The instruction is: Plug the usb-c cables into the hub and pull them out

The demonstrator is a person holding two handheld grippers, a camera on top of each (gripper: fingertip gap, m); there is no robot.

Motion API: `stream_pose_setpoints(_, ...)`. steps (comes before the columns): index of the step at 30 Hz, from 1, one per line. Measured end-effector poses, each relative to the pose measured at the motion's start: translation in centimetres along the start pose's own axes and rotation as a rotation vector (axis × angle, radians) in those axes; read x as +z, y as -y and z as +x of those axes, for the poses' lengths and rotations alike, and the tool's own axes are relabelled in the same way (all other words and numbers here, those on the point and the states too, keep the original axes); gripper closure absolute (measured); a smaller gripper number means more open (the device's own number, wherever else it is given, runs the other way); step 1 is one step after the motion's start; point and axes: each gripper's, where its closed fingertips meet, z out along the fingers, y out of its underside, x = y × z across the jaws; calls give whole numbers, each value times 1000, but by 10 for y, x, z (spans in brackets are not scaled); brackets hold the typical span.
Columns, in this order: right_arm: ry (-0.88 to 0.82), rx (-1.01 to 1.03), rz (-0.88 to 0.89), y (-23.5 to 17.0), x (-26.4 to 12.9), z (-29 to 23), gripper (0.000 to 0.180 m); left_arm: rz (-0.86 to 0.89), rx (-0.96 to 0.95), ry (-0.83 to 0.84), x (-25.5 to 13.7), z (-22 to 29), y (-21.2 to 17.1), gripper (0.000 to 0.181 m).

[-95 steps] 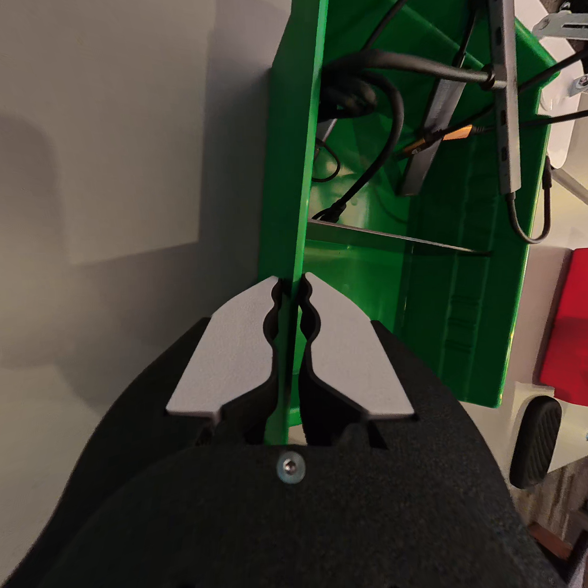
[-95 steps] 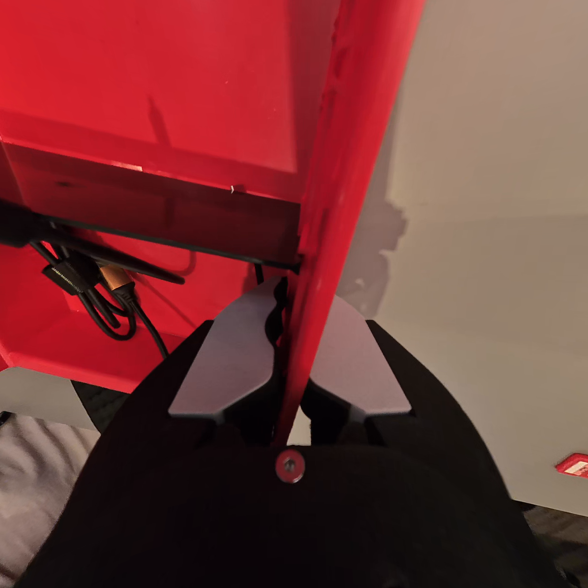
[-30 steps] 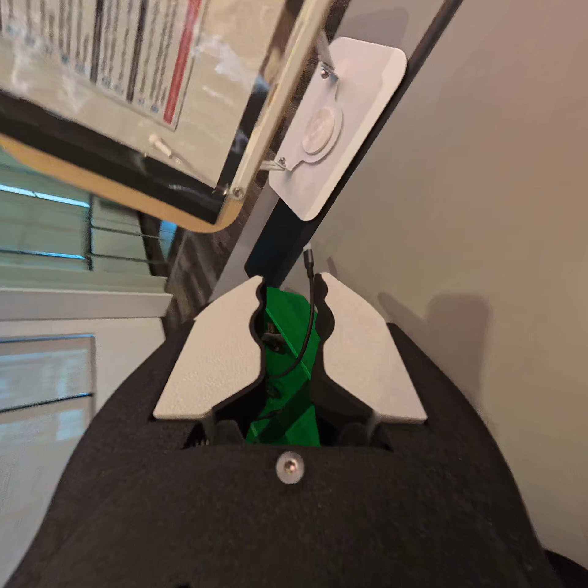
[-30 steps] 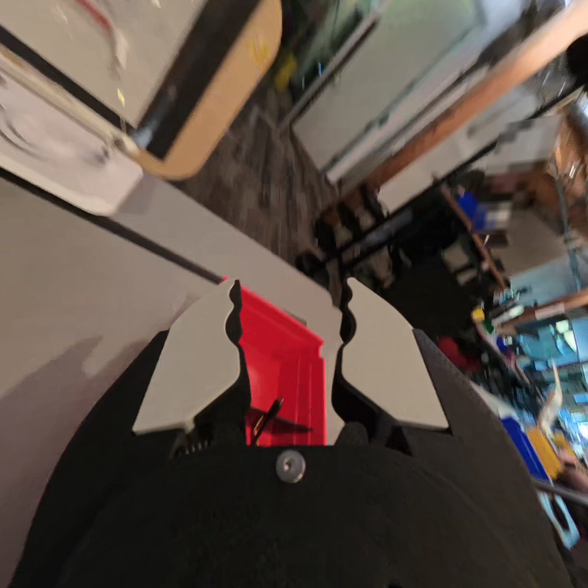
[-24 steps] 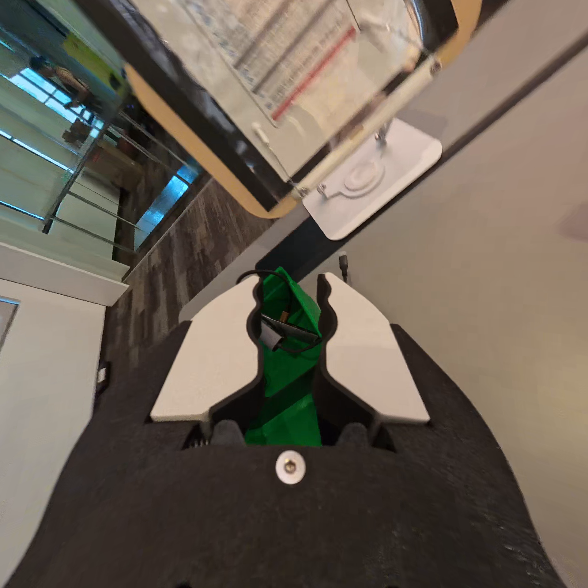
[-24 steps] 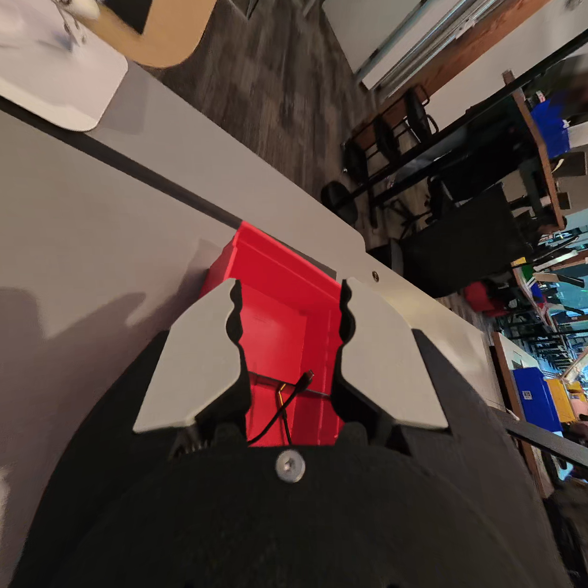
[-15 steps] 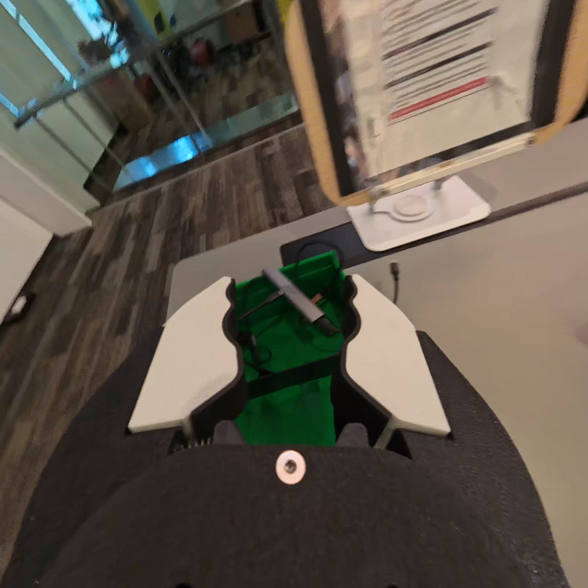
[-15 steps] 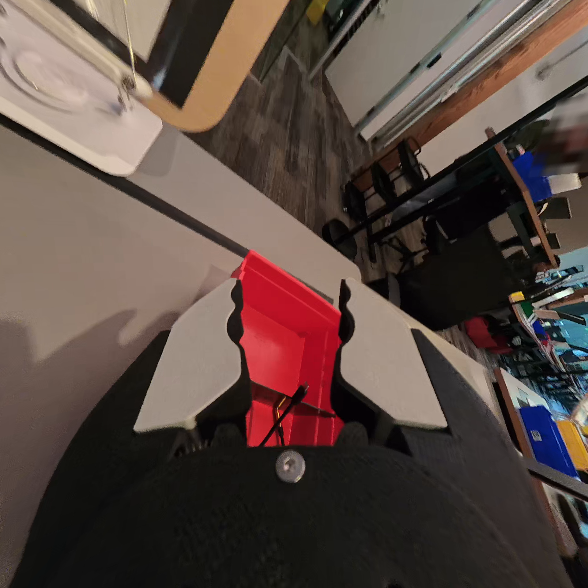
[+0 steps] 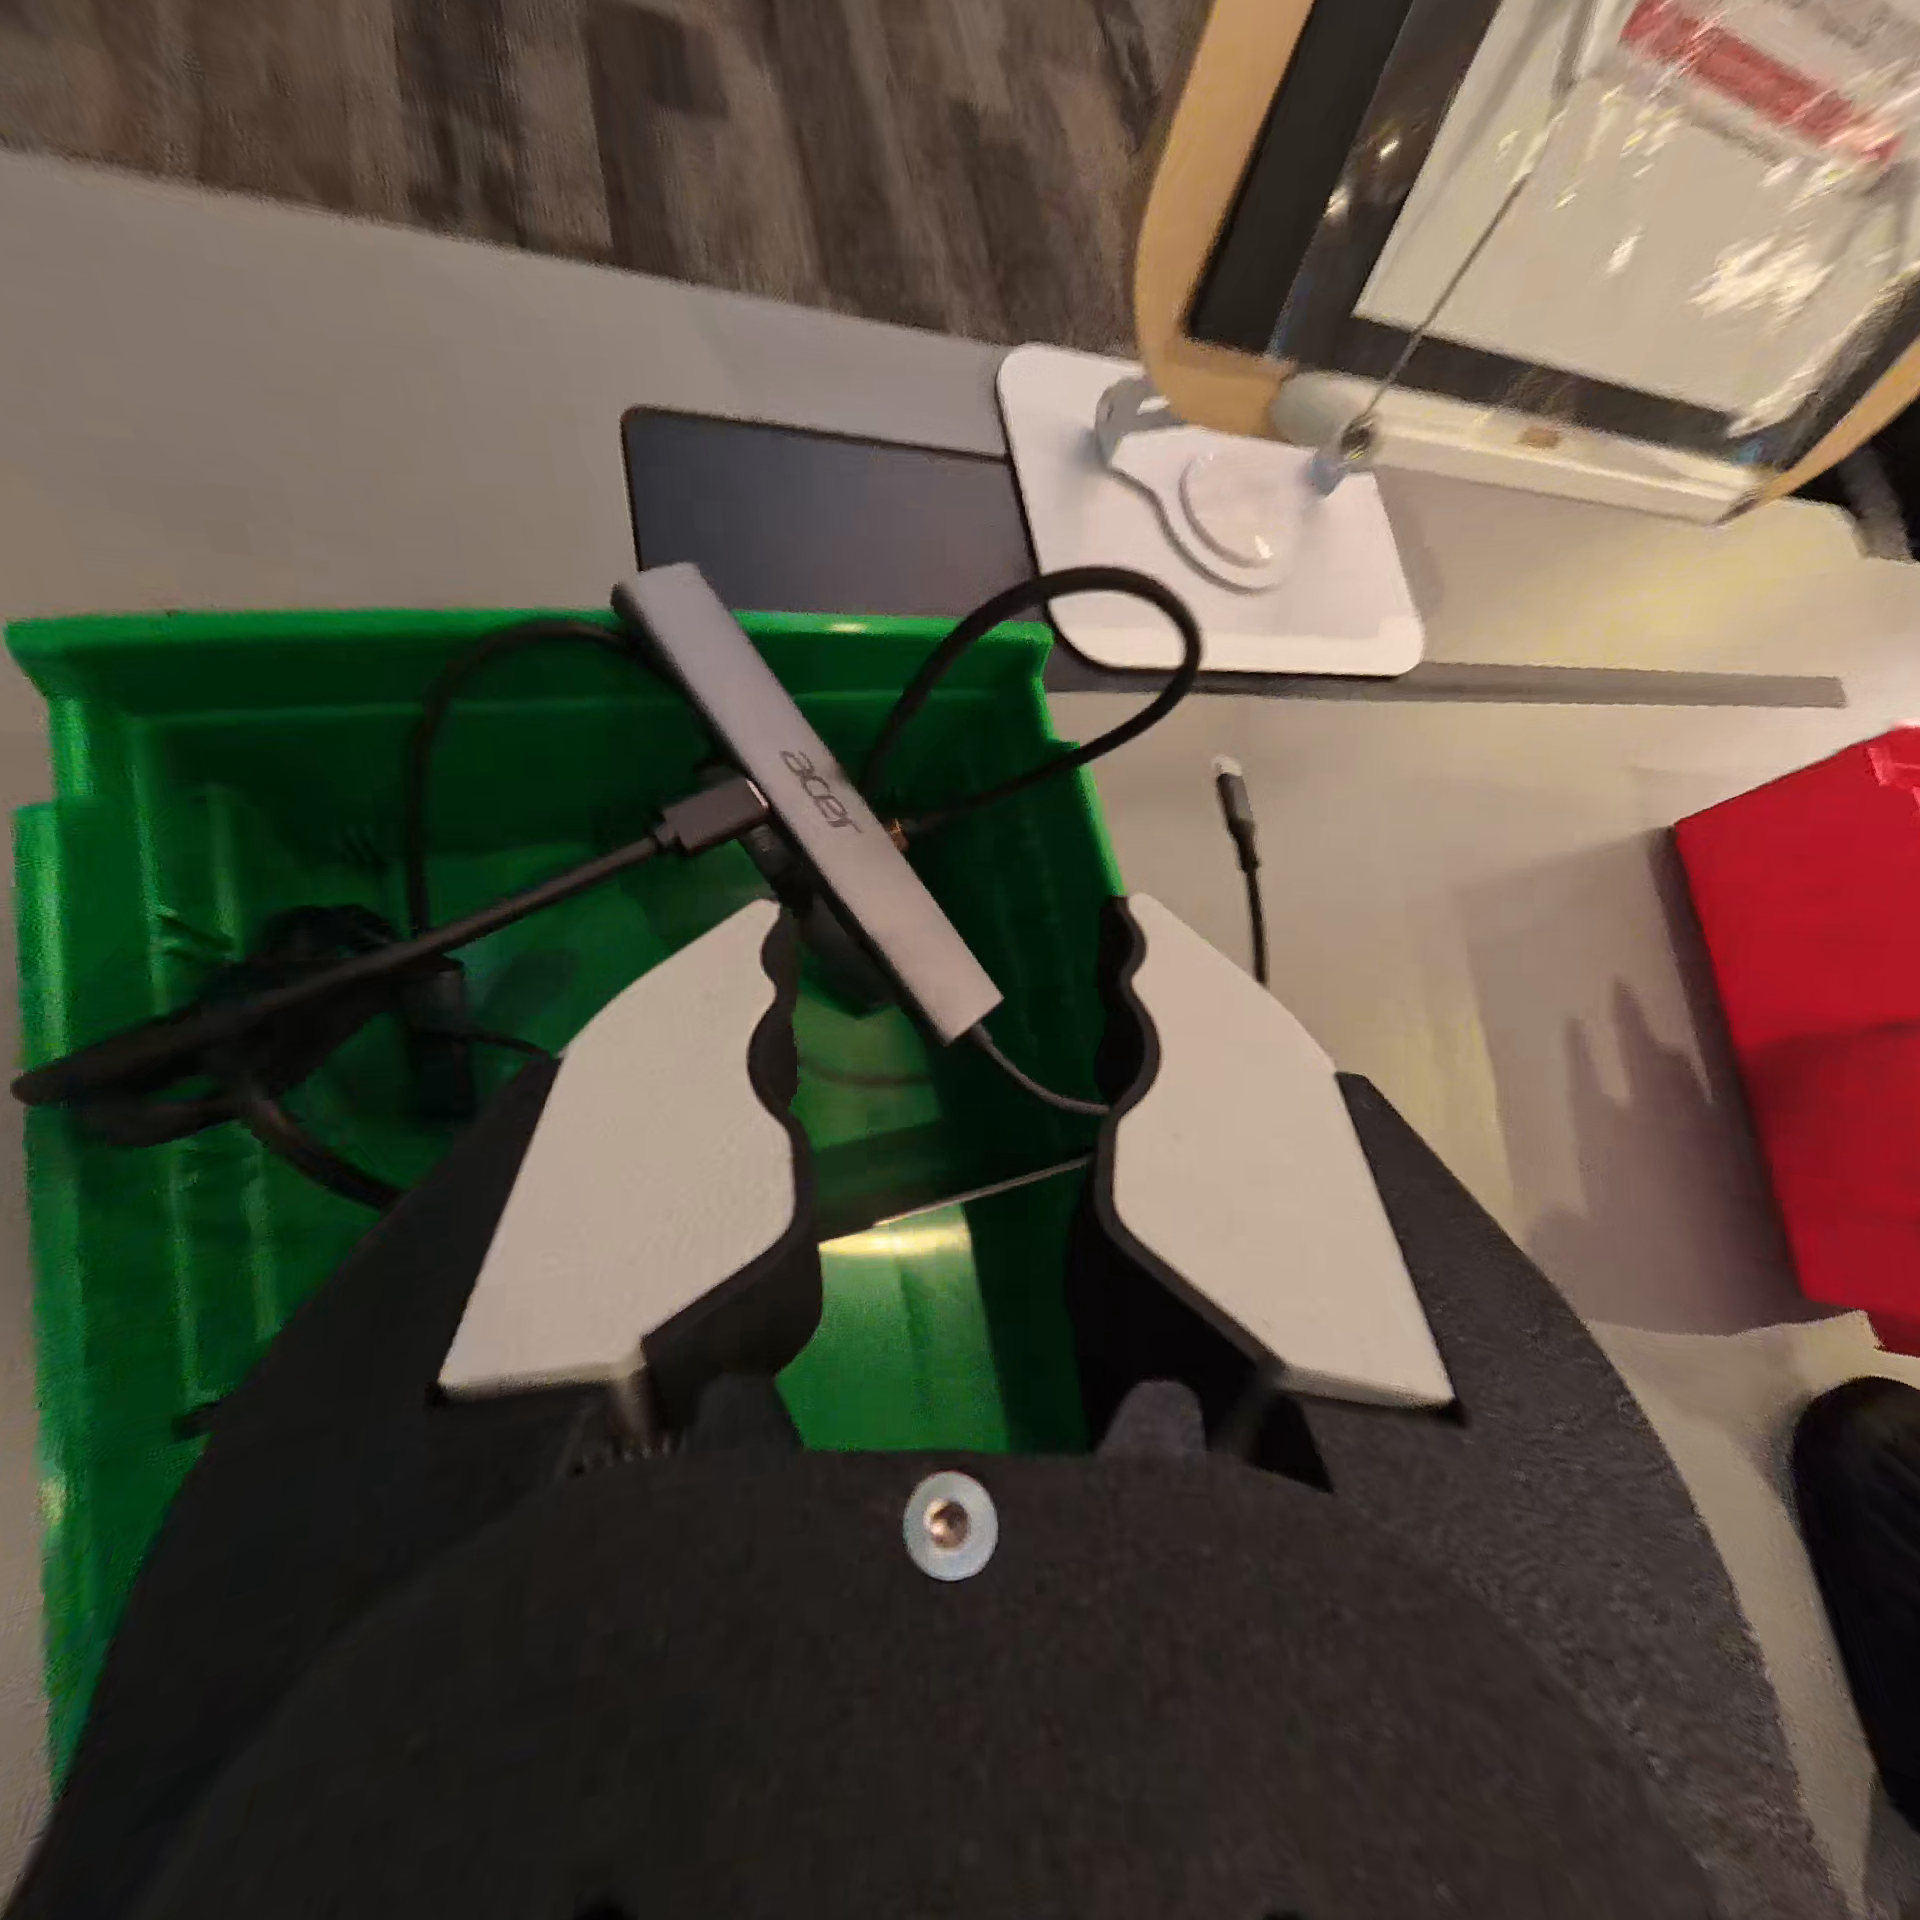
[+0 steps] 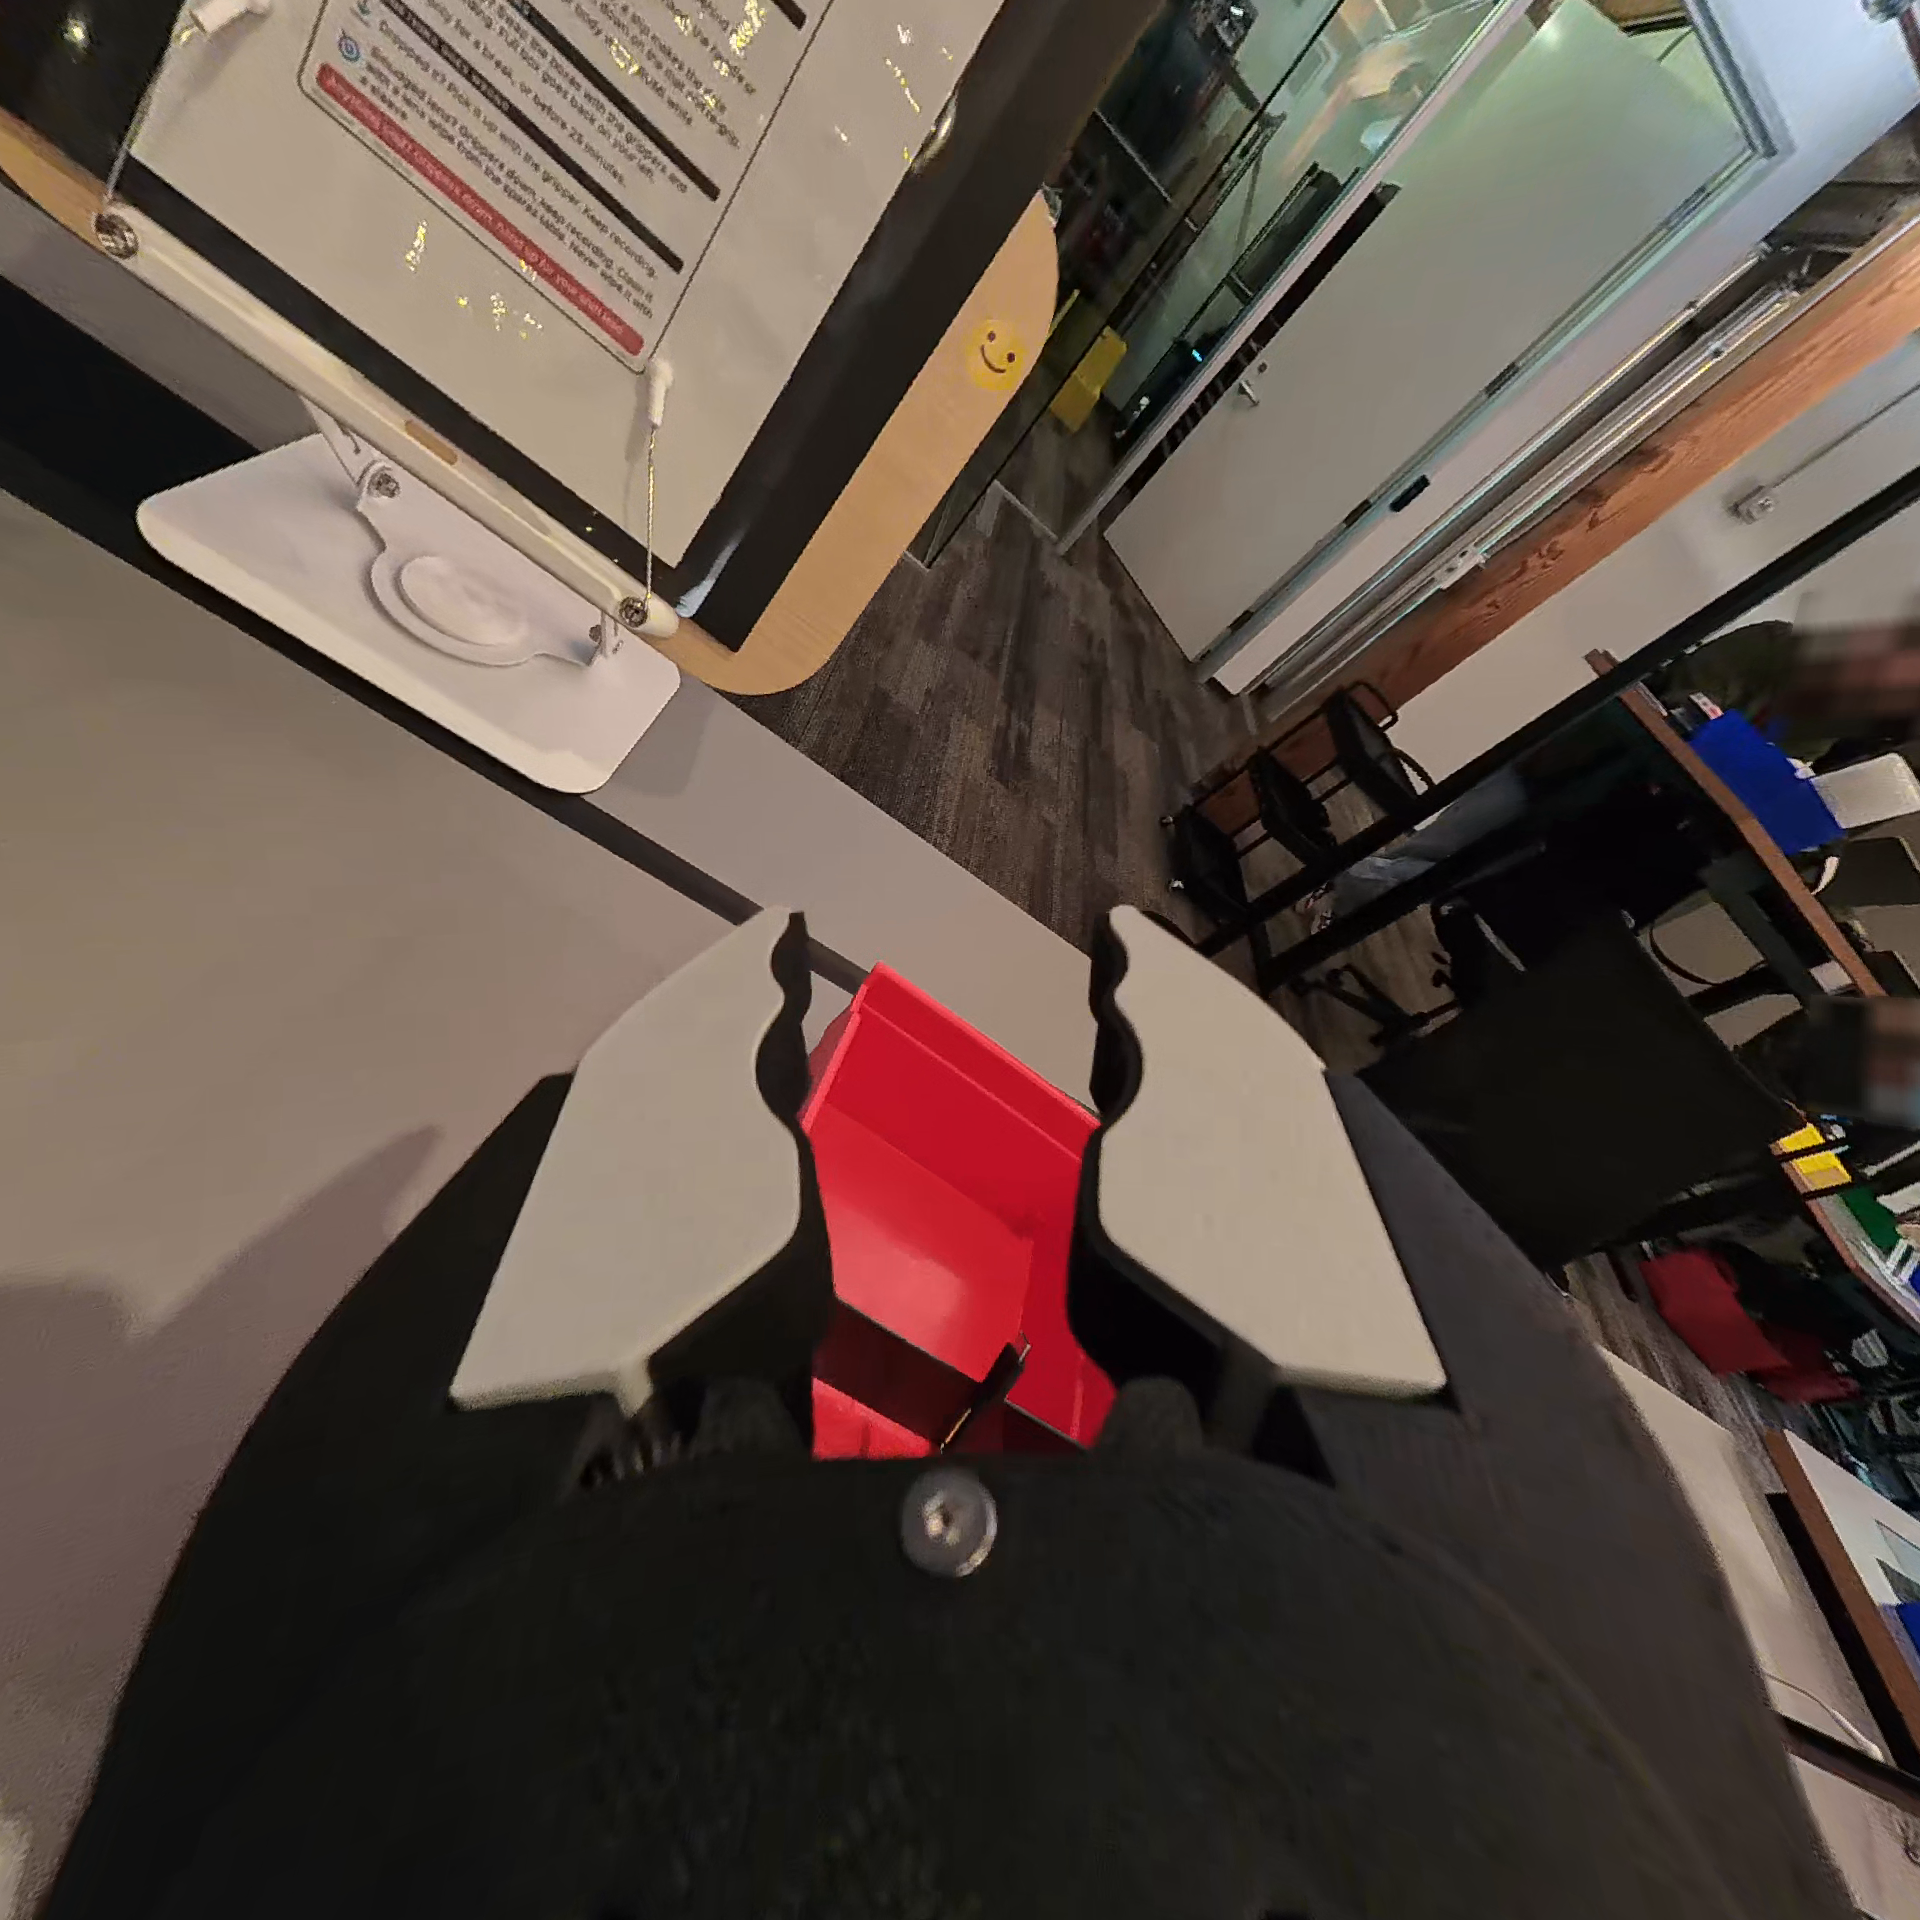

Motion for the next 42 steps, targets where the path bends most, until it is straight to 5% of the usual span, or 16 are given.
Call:
stream_pose_setpoints(5,16,-2,16,2,0,-1,127,-152,-37,20,29,-10,-25,120)
stream_pose_setpoints(10,29,-19,34,6,0,-4,127,-275,-163,-181,44,1,-44,154)
stream_pose_setpoints(24,50,-110,42,11,5,-22,128,7,-151,-486,-30,16,-2,163)
stream_pose_setpoints(37,42,-150,77,19,6,-29,129,262,257,-517,-100,96,30,165)
stream_pose_setpoints(42,243,-64,308,54,-10,-59,130,328,557,-422,-103,152,30,166)
